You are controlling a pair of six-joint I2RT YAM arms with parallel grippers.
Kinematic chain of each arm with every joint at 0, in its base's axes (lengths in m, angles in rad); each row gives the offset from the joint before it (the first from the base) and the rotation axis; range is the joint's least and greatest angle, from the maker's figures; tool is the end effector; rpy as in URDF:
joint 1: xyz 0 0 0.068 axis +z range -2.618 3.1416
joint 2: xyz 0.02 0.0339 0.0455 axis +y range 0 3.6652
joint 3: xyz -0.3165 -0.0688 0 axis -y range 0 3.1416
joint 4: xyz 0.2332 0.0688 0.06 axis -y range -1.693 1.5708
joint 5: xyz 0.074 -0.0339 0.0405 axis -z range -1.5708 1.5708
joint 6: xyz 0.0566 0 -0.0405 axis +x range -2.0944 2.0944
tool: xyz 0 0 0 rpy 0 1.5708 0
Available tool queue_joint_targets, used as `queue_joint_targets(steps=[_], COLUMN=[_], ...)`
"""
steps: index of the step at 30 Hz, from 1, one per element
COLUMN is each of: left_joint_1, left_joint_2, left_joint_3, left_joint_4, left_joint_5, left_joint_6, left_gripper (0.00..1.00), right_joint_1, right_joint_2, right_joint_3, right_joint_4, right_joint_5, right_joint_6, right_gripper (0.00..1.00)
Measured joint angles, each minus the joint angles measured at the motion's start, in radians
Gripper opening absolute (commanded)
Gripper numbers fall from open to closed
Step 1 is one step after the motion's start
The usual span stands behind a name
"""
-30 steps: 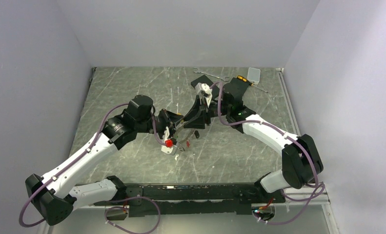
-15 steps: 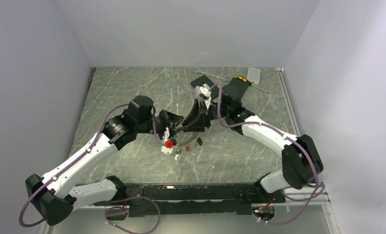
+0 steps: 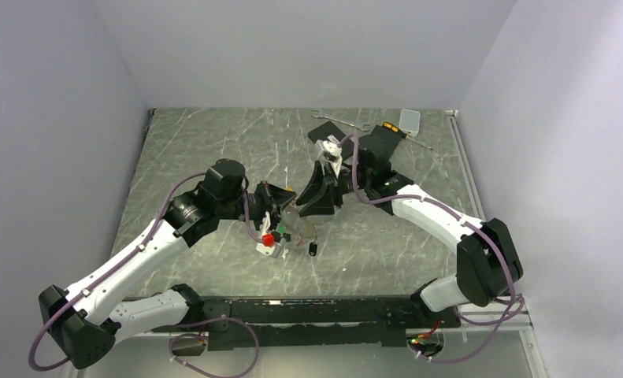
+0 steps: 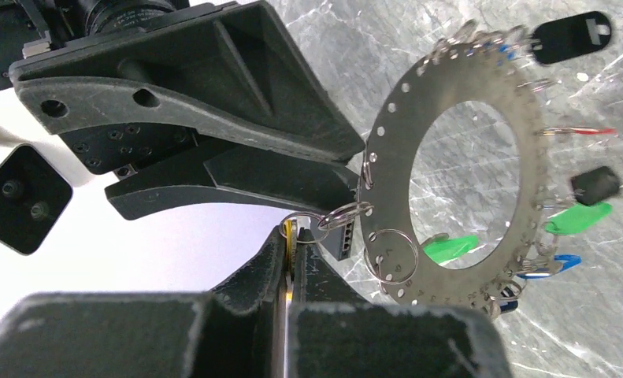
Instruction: Remove the keys from the keyring
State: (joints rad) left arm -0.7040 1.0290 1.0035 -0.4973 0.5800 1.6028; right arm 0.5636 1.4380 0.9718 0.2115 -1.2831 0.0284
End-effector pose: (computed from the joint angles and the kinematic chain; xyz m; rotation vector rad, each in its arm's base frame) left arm 0.1298 -0.1509 0.3781 1.9413 0.4887 -0.0350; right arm 0.2251 0.2064 0.3533 -1.3612 1.3454 1.5579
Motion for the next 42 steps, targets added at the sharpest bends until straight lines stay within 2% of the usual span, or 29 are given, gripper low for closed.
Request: queue_joint_targets(steps=[7, 20, 26, 31, 42], left_joint_1=[0.0, -0.001, -0.001, 0.0, 0.004], left_joint_2=[-0.016, -0.02, -0.02, -0.02, -0.024], left_joint_3=[-0.002, -0.016, -0.016, -0.016, -0.016], left_joint_4=[0.011, 0.032, 0.032, 0.024, 0.019], left_joint_5=[0.017, 0.05, 0.051, 0.05, 0.047], left_joint_6=[0.026, 0.035, 0.034, 0.032, 0.033], left_gripper=[0.0, 0.0, 0.0, 0.0, 0.0], right_joint_1=[-0.04, -0.017, -0.016, -0.01, -0.005], right_joint_2=[0.0, 0.0, 0.0, 0.008, 0.029], right_joint_3=[0.012, -0.041, -0.045, -0.045, -0.054], right_joint_4=[0.039, 0.355, 0.356, 0.355, 0.422], right_joint_5=[-0.008, -0.029, -0.031, -0.034, -0.036], right_joint_6=[0.045, 0.261, 0.243, 0.233, 0.284], right_gripper=[0.42, 0.39, 0.39, 0.48, 0.49])
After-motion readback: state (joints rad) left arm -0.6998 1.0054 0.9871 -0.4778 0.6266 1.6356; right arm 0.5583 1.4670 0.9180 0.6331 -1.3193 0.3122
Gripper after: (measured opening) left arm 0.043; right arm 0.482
